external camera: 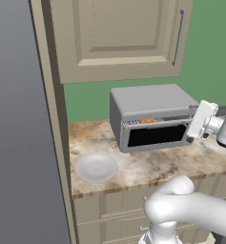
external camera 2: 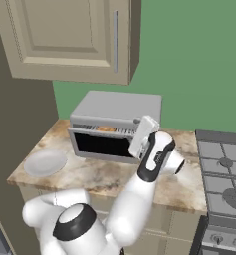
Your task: Pick up the bagel from the plate, place it on the toaster oven rack, close the door, and set the timer.
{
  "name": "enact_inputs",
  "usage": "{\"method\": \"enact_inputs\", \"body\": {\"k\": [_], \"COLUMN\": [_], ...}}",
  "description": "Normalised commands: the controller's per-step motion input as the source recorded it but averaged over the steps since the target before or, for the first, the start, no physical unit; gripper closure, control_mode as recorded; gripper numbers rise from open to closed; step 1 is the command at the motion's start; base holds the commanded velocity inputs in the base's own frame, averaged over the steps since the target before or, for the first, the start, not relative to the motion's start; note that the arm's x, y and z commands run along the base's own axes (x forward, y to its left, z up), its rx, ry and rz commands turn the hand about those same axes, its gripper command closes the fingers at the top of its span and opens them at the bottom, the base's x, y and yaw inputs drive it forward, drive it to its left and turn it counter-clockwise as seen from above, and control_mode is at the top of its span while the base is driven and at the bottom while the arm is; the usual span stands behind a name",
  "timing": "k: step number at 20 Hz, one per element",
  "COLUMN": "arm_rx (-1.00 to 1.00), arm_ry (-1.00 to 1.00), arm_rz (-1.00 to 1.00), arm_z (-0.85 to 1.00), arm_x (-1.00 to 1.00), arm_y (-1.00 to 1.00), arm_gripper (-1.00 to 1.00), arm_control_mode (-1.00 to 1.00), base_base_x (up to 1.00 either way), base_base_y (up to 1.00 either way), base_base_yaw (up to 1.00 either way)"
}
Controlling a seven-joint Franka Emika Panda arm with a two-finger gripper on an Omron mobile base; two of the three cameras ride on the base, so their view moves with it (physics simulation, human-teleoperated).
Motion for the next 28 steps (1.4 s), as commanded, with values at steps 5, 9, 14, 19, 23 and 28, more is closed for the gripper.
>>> {"method": "enact_inputs", "body": {"k": [5,9,14,19,23,28], "arm_rx": [0.0,0.0,0.0,0.0,0.0,0.0], "arm_ry": [-0.02,0.0,0.04,0.07,0.03,0.0], "arm_rz": [-0.27,-0.24,-0.23,-0.23,-0.21,-0.11], "arm_z": [0.67,0.2,0.02,0.0,0.0,0.02], "arm_x": [0.49,0.41,0.52,0.74,0.83,0.46], "arm_y": [0.47,0.11,0.0,0.0,0.05,0.07], "arm_gripper": [-1.0,-1.0,-1.0,-1.0,-1.0,-1.0], "arm_control_mode": [-1.0,-1.0,-1.0,-1.0,-1.0,-1.0], "base_base_x": [0.0,0.0,0.0,0.0,0.0,0.0], "base_base_y": [0.0,0.0,0.0,0.0,0.0,0.0], "base_base_yaw": [0.0,0.0,0.0,0.0,0.0,0.0]}}
